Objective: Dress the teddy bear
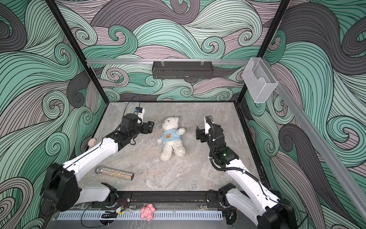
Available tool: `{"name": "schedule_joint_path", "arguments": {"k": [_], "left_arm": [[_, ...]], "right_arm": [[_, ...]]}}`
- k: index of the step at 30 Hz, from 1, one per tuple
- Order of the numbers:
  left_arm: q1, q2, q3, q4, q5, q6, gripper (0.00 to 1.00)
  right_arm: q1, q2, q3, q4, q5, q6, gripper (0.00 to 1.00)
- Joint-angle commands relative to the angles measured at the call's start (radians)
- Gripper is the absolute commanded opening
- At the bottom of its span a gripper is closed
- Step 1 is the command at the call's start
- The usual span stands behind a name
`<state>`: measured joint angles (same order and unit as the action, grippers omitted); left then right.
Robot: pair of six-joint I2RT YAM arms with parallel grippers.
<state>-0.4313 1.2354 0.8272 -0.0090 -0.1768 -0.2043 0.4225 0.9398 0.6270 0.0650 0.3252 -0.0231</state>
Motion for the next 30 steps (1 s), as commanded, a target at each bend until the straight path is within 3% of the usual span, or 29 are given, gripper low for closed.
{"name": "schedule_joint_path", "arguments": {"k": [1,6,10,16,22,26,28,30], "left_arm": [[0.029,-0.123,-0.142,0.195,-0.267,0.108,0.99],[0.135,-0.199,-0.282,0.284,-0.392,0.125,0.99],[0.218,-0.098,-0.354,0.424,-0.4,0.169,0.99],[0.304,0.085,-0.419,0.611,-0.278,0.216,0.99],[0.343,0.138,-0.369,0.589,-0.163,0.216,0.99],[0.391,0.251,-0.399,0.748,-0.137,0.196,0.99],[0.418,0.261,-0.399,0.731,-0.078,0.167,0.98],[0.42,0.297,-0.414,0.808,-0.04,0.204,0.99]], "right_arm": [[-0.038,0.007,-0.075,0.108,0.197,-0.073,0.99],[-0.136,0.07,-0.119,0.157,0.229,-0.067,0.99],[-0.204,0.129,-0.177,0.249,0.178,-0.07,0.99],[-0.278,0.247,-0.283,0.471,0.081,-0.027,0.99],[-0.304,0.354,-0.245,0.537,0.013,-0.04,0.99],[-0.334,0.415,-0.243,0.65,-0.055,-0.025,0.99],[-0.358,0.447,-0.229,0.649,-0.117,-0.001,0.99],[-0.375,0.524,-0.258,0.775,-0.158,0.011,0.99]]}}
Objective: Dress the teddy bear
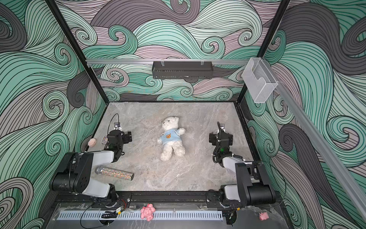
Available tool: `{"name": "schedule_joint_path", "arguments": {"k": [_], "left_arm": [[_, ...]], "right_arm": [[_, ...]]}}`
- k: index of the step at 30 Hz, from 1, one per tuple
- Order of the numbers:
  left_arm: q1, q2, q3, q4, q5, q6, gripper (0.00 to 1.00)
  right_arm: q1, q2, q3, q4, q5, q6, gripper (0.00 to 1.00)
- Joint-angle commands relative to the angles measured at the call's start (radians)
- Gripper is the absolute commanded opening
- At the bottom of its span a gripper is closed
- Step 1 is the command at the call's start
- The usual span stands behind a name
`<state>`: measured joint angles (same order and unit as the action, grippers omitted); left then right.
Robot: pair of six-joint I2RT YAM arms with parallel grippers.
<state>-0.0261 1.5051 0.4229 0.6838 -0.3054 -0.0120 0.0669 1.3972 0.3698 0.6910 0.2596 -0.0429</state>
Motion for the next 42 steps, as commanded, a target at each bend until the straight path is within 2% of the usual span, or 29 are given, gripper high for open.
{"name": "schedule_joint_path", "arguments": {"k": [1,2,4,7,9,42], "left_arm": [[0.015,0.02,-0.007,0.097,0.089,0.01,0.99],[0.015,0.005,0.008,0.037,0.088,-0.007,0.99],[0.017,0.018,0.005,0.072,0.086,0.003,0.99],[0.024,0.014,0.028,0.02,0.09,-0.017,0.99],[0.026,0.015,0.031,0.012,0.094,-0.017,0.99],[0.031,0.016,0.036,0.007,0.105,-0.019,0.99]], "right_arm": [[-0.028,0.119,-0.014,0.236,-0.106,0.032,0.99],[-0.029,0.175,-0.023,0.333,-0.105,0.025,0.99],[-0.029,0.113,0.029,0.115,-0.123,0.031,0.99],[-0.03,0.147,0.017,0.2,-0.129,0.025,0.99],[-0.029,0.133,0.027,0.158,-0.13,0.025,0.99],[-0.03,0.136,0.024,0.169,-0.131,0.023,0.99]]}}
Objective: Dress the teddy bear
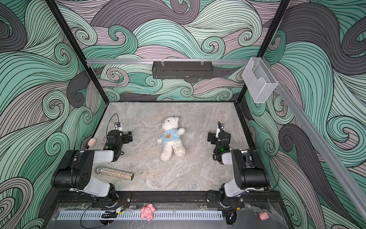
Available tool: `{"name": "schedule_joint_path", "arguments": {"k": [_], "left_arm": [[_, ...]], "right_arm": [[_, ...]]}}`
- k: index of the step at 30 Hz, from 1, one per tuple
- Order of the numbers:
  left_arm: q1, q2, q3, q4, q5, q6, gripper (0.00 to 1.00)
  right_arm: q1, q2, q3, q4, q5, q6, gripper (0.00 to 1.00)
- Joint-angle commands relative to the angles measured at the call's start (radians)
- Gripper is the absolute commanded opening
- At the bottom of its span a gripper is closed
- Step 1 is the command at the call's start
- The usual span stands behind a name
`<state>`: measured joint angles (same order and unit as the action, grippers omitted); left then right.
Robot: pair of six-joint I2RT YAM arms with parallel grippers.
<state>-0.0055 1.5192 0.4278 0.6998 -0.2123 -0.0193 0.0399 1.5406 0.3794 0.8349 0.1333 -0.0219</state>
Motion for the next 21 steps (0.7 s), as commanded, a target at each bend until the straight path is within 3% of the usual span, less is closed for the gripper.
{"name": "schedule_joint_path", "arguments": {"k": [1,21], "left_arm": [[0.01,0.003,0.031,-0.01,0.011,-0.011,0.99],[0.019,0.004,0.038,-0.021,0.035,-0.013,0.99]], "right_arm": [[-0.002,-0.007,0.015,0.025,-0.006,0.002,0.99],[-0.002,-0.007,0.015,0.025,-0.004,0.002,0.99]]}}
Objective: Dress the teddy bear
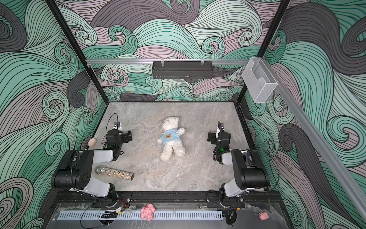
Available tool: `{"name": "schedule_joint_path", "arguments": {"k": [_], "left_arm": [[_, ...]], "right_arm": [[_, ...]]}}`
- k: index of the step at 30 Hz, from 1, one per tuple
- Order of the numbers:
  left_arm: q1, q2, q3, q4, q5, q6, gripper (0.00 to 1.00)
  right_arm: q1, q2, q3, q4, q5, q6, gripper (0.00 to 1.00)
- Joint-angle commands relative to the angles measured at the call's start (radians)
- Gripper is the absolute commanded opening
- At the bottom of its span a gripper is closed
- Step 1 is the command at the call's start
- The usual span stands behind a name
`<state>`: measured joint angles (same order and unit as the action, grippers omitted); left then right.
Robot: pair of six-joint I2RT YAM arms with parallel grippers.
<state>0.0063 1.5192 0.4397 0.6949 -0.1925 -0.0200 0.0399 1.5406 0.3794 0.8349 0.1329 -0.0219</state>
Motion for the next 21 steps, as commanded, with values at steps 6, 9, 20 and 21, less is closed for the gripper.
{"name": "schedule_joint_path", "arguments": {"k": [6,9,20,21], "left_arm": [[0.008,0.005,0.027,-0.017,0.015,-0.012,0.99],[0.007,0.005,0.027,-0.018,0.015,-0.012,0.99],[0.008,0.004,0.027,-0.018,0.015,-0.012,0.98],[0.007,0.005,0.027,-0.017,0.015,-0.012,0.99]], "right_arm": [[-0.003,-0.007,0.016,0.023,-0.004,0.002,0.99],[-0.002,-0.005,0.018,0.022,-0.004,0.003,0.99],[-0.003,-0.004,0.021,0.017,-0.004,0.002,0.99],[-0.003,-0.005,0.02,0.019,-0.006,0.002,0.99]]}}
